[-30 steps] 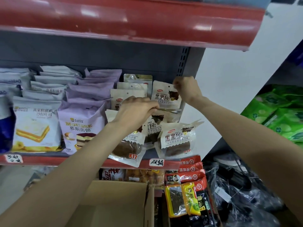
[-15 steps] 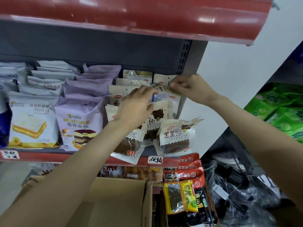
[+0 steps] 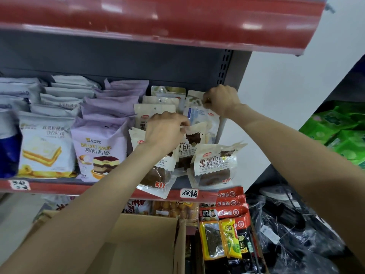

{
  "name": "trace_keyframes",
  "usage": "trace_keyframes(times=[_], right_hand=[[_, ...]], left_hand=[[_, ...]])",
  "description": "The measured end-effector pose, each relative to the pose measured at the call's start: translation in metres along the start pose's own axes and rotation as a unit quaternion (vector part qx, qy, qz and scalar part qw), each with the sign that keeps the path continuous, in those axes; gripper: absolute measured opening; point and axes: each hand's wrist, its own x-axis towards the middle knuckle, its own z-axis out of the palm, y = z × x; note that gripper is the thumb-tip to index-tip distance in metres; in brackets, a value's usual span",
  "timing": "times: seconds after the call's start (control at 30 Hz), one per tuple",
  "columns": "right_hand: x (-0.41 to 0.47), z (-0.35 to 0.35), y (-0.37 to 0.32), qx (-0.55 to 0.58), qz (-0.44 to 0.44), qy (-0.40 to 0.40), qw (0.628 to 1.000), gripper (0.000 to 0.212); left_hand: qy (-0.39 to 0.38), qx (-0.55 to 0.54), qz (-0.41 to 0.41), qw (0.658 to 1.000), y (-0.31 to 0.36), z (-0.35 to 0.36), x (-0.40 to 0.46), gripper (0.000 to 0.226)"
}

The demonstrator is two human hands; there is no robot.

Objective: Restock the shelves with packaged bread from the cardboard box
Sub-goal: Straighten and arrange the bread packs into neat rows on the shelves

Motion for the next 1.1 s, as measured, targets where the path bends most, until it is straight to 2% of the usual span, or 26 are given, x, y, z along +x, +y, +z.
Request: trace_keyframes(times=[0.1,0.23,0.3,0.4,0.5,0.63,0.73,0.8,0.83,0.93,1.07,1.1], right_hand=[[-0.001,-0.003,0.008,-0.024,-0.012,0.054,0.998,0.023],[-0.013,0.007,0.020,0.027,-0.016,0.043,0.999,0.017],[-0.027,0.008,0.027,0.102,-0.003,0.075,0.992,0.020],[-0.054,0.001,0.038,0.250,0.023,0.126,0.960,0.023],[-0.084,-0.008,0.046,0.375,0.067,0.086,0.921,0.035],[-0.140,0.001,0.042,0.494,0.110,-0.008,0.863,0.066],[-0.173,0.027,0.025,0.557,0.107,-0.062,0.821,0.059],[-0.178,0.040,0.012,0.556,0.091,-0.050,0.825,0.031],[-0.175,0.042,0.006,0.556,0.078,-0.036,0.827,0.027],[-0.165,0.045,-0.003,0.540,0.043,-0.028,0.840,0.043],[-0.161,0.048,-0.009,0.444,0.017,-0.025,0.896,0.031],[-0.160,0.048,-0.012,0.426,0.013,-0.023,0.905,0.027]], left_hand=[[-0.005,-0.024,0.007,1.000,0.005,0.000,0.005,0.022],[-0.034,-0.057,0.003,0.998,0.014,0.000,0.015,0.021],[-0.038,-0.061,-0.002,0.997,0.019,-0.001,0.022,0.022],[-0.054,-0.074,0.004,0.996,0.029,0.000,0.033,0.023],[-0.057,-0.104,0.011,0.993,0.044,0.002,0.040,0.023],[-0.066,-0.095,0.027,0.993,0.056,0.009,0.038,0.024],[-0.071,-0.069,0.028,0.995,0.051,0.010,0.036,0.025],[-0.077,-0.048,0.039,0.995,0.051,0.006,0.035,0.026],[-0.075,-0.042,0.043,0.995,0.051,0.004,0.034,0.027],[-0.077,-0.030,0.044,0.996,0.051,0.002,0.031,0.028],[-0.098,0.076,0.046,0.991,0.042,0.006,0.025,0.055],[-0.093,0.105,0.036,0.989,0.038,0.006,0.024,0.056]])
